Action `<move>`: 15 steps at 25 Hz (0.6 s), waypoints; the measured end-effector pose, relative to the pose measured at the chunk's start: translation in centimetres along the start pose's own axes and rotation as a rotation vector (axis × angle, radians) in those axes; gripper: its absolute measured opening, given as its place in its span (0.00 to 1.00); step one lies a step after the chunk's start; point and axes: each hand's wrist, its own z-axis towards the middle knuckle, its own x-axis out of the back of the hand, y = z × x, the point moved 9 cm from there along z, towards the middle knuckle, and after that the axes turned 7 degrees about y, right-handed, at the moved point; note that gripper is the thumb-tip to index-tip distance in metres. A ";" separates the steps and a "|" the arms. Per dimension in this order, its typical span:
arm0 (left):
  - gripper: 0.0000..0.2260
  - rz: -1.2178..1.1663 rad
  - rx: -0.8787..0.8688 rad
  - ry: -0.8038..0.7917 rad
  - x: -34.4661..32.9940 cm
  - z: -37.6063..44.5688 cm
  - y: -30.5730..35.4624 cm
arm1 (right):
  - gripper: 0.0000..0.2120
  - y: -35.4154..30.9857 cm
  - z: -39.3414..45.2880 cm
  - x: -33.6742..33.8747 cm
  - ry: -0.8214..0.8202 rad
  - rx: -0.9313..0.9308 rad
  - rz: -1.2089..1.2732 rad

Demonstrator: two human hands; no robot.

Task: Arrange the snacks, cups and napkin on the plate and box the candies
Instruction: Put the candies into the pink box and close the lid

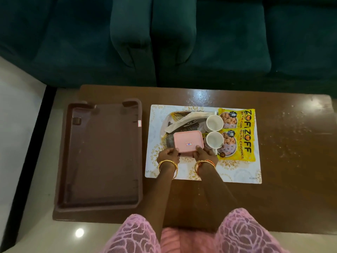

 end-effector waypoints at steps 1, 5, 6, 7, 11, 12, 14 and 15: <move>0.10 -0.020 0.016 0.010 0.0 0.0 -0.2 | 0.13 0.0 0.0 0.0 0.020 0.006 -0.022; 0.05 -0.058 0.066 0.007 -0.2 0.1 -0.7 | 0.09 0.6 -0.5 0.3 0.055 -0.018 -0.066; 0.03 -0.055 0.056 0.008 -0.1 0.0 -0.5 | 0.08 0.6 -0.5 0.3 0.055 -0.015 -0.079; 0.03 -0.045 0.046 0.012 0.0 -0.2 -0.1 | 0.09 0.6 -0.6 0.4 0.048 -0.011 -0.095; 0.09 0.208 -0.102 0.067 1.3 -1.8 1.4 | 0.12 -0.9 -1.2 2.0 0.063 0.131 -0.304; 0.09 0.288 -0.163 0.083 1.7 -2.6 1.8 | 0.12 -1.7 -1.6 2.5 0.074 0.212 -0.379; 0.09 0.418 -0.311 0.091 2.0 -4.6 2.5 | 0.12 -3.4 -2.8 3.9 0.093 0.417 -0.499; 0.10 0.481 -0.368 0.081 2.0 -5.8 2.9 | 0.13 -4.3 -3.7 4.8 0.097 0.511 -0.565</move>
